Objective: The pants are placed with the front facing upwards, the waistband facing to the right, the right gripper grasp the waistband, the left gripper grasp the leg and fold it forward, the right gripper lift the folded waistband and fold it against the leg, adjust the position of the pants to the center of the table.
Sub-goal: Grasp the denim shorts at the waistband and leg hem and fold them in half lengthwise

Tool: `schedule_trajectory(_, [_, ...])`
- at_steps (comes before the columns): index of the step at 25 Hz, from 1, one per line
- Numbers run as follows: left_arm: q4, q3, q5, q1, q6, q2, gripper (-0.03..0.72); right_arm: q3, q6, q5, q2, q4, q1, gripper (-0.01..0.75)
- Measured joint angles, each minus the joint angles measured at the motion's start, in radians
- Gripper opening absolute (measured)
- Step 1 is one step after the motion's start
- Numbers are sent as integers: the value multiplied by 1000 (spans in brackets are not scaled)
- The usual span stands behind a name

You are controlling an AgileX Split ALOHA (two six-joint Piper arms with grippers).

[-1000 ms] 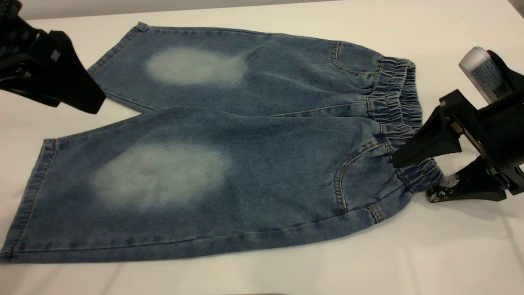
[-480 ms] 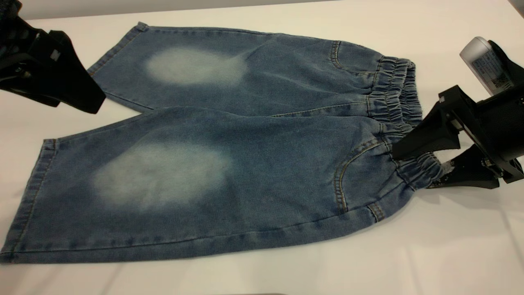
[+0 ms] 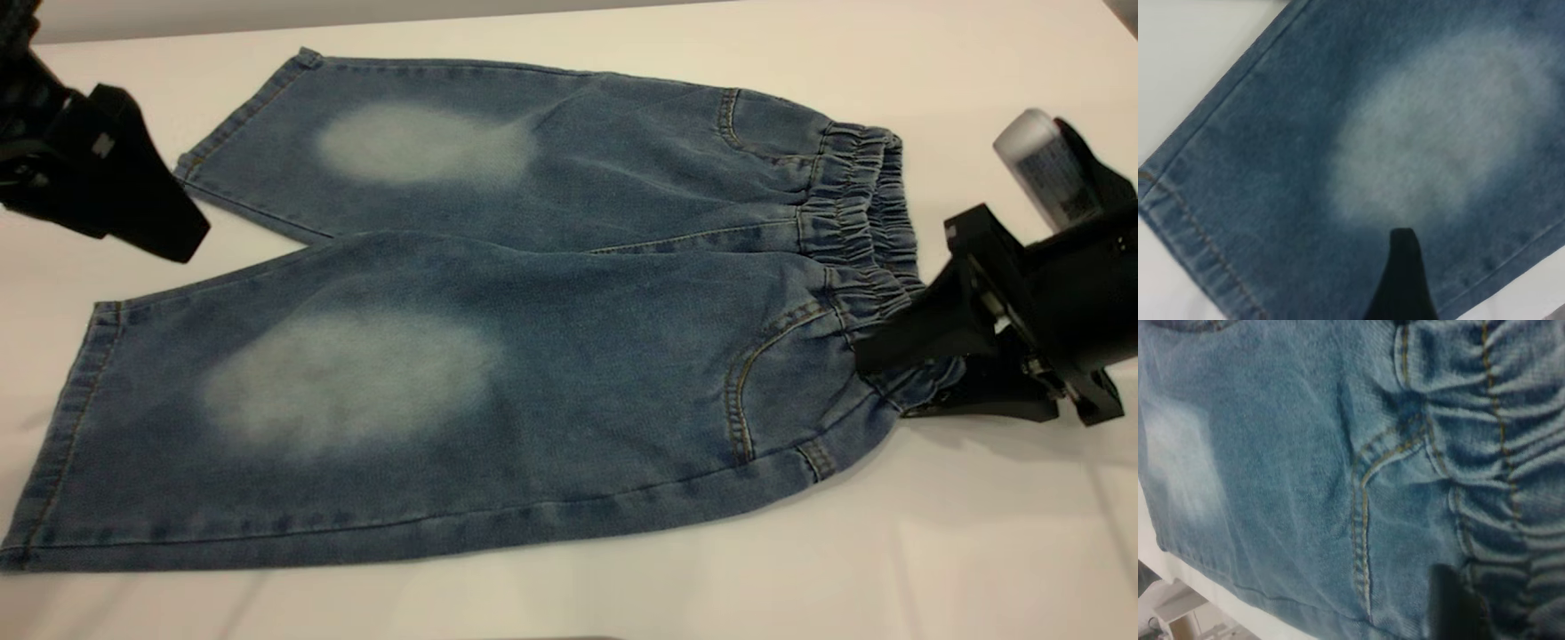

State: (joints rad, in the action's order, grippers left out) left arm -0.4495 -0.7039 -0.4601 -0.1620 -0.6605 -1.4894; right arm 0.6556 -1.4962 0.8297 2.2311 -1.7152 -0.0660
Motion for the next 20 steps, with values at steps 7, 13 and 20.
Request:
schedule_trajectory(7, [264,0,-49,0,129,-42,535,0,-36,74,2,-8,0,39])
schedule_trajectory(13, [557,65,-131,0,223,-143,535,0,-54,96,2,-9,0,40])
schedule_trajectory(20, [666,223,159,0,256,-233,535,0,-62,101,2,-16,0,40])
